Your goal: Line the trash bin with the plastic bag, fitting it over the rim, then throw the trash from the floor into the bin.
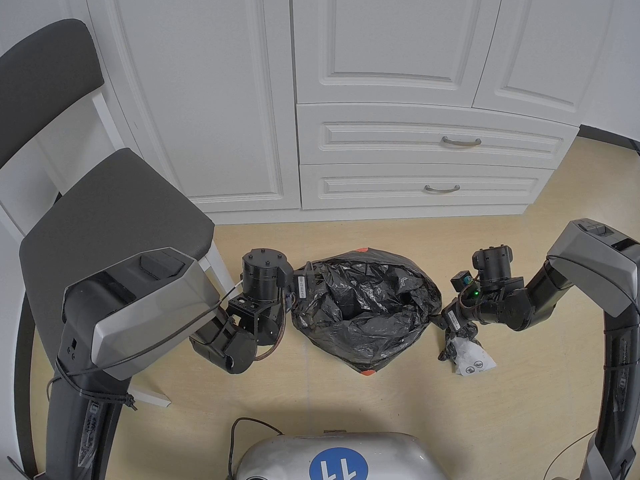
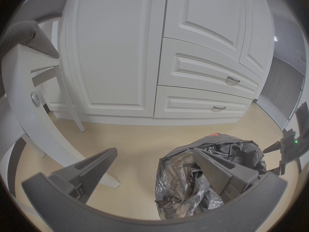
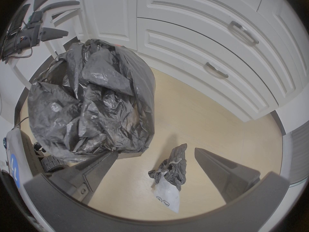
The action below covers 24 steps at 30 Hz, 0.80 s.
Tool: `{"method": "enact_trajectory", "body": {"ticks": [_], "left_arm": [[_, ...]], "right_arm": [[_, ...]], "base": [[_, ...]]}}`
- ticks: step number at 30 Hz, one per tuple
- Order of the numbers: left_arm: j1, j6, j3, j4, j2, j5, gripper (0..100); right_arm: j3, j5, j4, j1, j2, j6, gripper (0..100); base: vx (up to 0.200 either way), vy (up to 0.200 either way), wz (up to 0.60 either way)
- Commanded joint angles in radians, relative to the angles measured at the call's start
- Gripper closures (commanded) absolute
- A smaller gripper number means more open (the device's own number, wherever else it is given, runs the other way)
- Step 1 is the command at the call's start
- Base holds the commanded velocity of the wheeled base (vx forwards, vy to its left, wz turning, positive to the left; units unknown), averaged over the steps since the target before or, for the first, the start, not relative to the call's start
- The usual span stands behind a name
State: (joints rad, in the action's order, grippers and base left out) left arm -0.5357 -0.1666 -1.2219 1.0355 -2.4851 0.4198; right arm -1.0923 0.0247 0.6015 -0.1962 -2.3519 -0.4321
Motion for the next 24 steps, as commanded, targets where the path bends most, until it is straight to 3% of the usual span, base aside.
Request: {"method": "enact_trajectory", "body": {"ticks": [1, 14, 17, 24], "left_arm": [[0.003, -0.001, -0.004, 0.001, -0.003, 0.001, 0], [0.005, -0.001, -0.007, 0.001, -0.015, 0.001, 0], [0.002, -0.001, -0.002, 0.005, -0.014, 0.001, 0], [-0.009, 0.001, 0.035, 0.044, -0.005, 0.001, 0]], "right_arm": [[-0.037, 0.001, 0.001, 0.004, -0.058, 0.019, 0], [-0.132, 0.003, -0.005, 0.004, -0.147, 0.096, 0], [-0.09, 0.004, -0.005, 0.017, -0.093, 0.082, 0], [0.117, -0.003, -0.014, 0.06, 0.192, -0.046, 0]], "base": [[0.0, 0.0, 0.0], [0.0, 0.0, 0.0], [0.0, 0.0, 0.0], [0.0, 0.0, 0.0]]}}
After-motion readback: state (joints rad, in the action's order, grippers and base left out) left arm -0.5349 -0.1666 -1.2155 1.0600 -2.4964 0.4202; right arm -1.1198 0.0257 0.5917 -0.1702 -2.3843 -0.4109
